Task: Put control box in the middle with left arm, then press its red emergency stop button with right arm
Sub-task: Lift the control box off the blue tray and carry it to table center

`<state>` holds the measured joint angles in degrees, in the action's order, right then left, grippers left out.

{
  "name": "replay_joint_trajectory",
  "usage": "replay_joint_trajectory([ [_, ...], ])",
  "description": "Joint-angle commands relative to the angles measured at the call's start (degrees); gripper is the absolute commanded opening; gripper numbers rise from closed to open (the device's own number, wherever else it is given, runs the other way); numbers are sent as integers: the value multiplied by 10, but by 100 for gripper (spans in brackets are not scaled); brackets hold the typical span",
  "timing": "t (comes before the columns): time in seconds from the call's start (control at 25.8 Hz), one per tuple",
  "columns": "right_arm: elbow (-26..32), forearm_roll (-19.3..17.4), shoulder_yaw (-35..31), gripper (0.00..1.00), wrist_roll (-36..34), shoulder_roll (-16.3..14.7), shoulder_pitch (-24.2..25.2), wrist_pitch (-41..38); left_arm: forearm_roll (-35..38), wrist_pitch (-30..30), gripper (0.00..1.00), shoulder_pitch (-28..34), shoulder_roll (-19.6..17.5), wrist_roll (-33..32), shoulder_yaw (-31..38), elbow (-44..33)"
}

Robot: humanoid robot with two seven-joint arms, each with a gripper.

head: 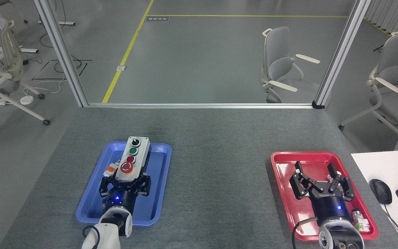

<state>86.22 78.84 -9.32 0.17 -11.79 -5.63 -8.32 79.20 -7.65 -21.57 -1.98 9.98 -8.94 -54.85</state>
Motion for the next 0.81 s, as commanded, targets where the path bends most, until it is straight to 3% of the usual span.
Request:
replay_joint_trajectory([
  [0.0, 0, 0, 0, 99, 0, 0, 0, 1, 1, 11, 0, 31, 2, 9, -2, -72],
  [0.35, 0, 0, 0, 99, 0, 2, 0, 0, 12, 1, 0, 29, 94, 8, -96, -86],
  [0.58, 0, 0, 0, 99, -1, 1, 0, 0, 12, -42, 0, 0, 98, 7, -254, -30],
  [0.77, 0, 0, -1, 99, 0, 2, 1, 0, 11, -55, 0, -25, 99, -1, -326, 19],
])
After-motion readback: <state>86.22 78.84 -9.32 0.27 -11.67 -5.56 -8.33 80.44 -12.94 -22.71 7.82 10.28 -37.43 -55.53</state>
